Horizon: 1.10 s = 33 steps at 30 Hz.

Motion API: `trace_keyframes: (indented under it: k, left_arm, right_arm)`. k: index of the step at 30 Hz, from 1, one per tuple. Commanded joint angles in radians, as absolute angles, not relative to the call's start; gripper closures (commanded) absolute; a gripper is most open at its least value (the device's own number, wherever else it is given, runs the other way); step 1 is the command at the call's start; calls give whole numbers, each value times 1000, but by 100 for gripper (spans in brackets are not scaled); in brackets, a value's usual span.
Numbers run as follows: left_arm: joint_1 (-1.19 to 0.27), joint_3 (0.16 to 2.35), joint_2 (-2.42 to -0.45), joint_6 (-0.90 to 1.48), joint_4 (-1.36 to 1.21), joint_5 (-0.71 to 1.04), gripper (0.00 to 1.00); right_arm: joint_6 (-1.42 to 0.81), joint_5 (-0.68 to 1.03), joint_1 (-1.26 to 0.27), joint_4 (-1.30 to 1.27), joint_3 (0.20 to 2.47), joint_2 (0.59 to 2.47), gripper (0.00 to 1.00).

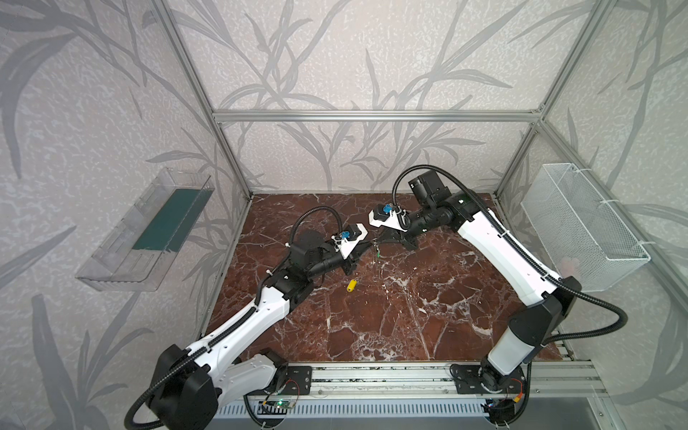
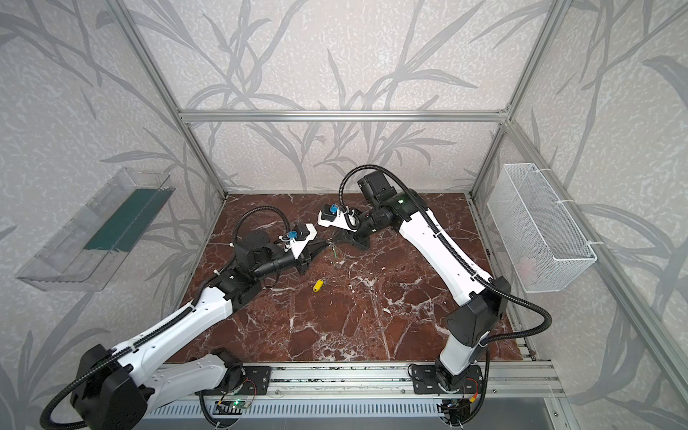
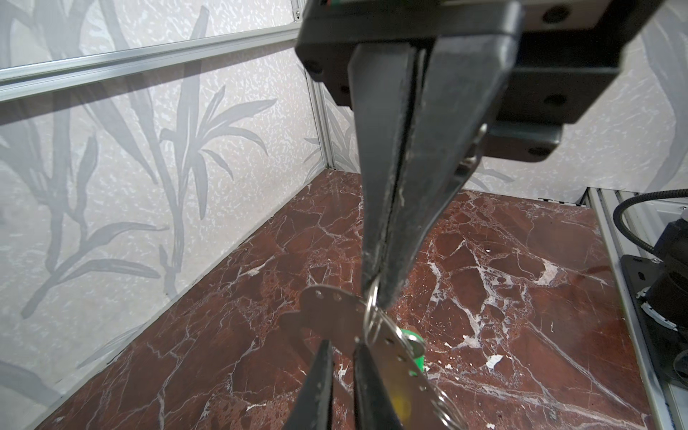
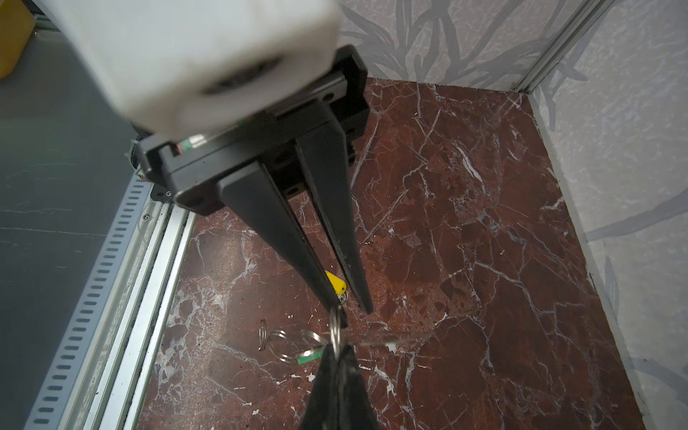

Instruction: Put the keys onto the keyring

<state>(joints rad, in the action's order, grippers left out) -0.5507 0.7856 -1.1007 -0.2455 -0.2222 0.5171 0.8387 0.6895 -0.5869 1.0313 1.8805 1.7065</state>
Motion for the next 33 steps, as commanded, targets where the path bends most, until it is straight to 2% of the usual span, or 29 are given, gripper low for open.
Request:
trace_keyframes:
  k: [1, 7, 19, 33]
  left_arm:
    - [-555, 814, -1072, -275, -167, 525, 85]
    - [-555, 803, -1063, -275, -191, 590, 87]
    - [-555, 798, -1055, -265, -244, 548, 86]
    - [-554, 831, -1084, -275, -219, 583, 85]
  right_arm:
    - [837, 704, -590, 1022, 1876, 1684, 100]
    - [839, 702, -590, 1023, 1876, 1684, 100]
    - [841, 711, -590, 1025, 1860, 1681, 100]
    - [844, 721, -589, 1022, 1864, 1684, 100]
